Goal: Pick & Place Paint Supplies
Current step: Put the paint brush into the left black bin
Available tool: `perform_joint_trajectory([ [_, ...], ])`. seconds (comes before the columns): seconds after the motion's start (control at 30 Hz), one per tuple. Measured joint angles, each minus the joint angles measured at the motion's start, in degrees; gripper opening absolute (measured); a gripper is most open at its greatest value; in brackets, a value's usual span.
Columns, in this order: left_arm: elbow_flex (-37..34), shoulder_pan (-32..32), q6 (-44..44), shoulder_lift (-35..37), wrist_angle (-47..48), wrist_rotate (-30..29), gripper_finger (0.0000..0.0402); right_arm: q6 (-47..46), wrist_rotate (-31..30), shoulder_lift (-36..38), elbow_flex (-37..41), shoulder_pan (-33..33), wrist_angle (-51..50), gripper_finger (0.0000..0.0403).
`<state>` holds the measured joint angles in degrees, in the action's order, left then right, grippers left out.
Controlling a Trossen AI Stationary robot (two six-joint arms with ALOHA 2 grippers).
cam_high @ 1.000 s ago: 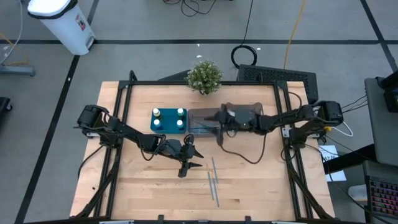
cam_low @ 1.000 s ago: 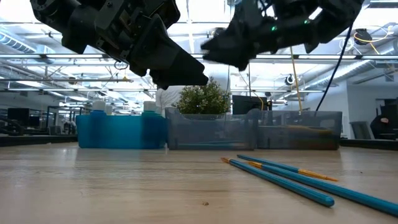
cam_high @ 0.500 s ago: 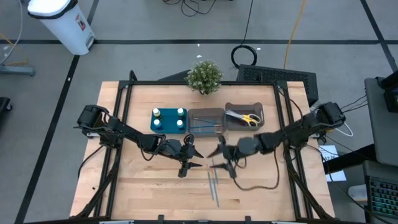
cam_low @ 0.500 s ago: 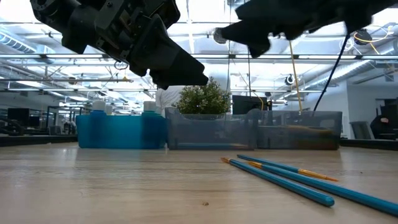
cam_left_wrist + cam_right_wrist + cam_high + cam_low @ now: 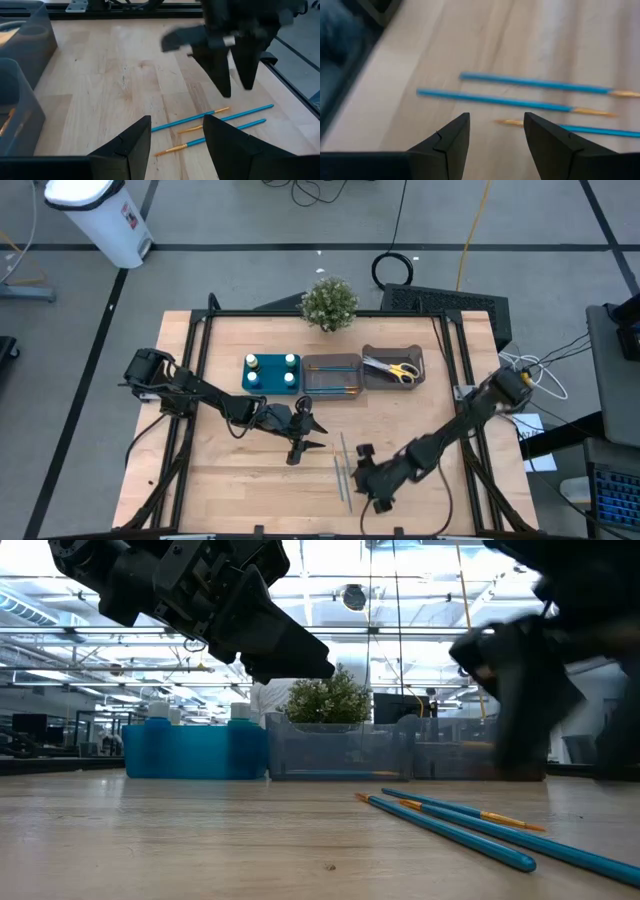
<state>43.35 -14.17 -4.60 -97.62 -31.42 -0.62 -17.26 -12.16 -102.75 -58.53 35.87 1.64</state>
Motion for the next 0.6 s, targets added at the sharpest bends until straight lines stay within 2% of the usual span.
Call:
perform_joint_trajectory([
  [0.1,0.0,0.0,-0.2,0.0,0.0,0.0,0.0186,2.2,0.1,-4.5,-3.7,1.3,-4.3,0.0178],
  [0.2,0.0,0.0,-0.5,0.0,0.0,0.0,0.0186,4.0,0.4,-6.4,-5.1,1.8,-2.7,0.0176],
  [0.47,0.0,0.0,-0.7,0.0,0.0,0.0,0.0186,2.8,0.7,-5.8,-5.2,0.2,-3.0,0.0171],
  [0.6,0.0,0.0,-0.7,0.0,0.0,0.0,0.0186,1.6,3.7,-6.1,-5.0,-1.2,-3.2,0.0171],
])
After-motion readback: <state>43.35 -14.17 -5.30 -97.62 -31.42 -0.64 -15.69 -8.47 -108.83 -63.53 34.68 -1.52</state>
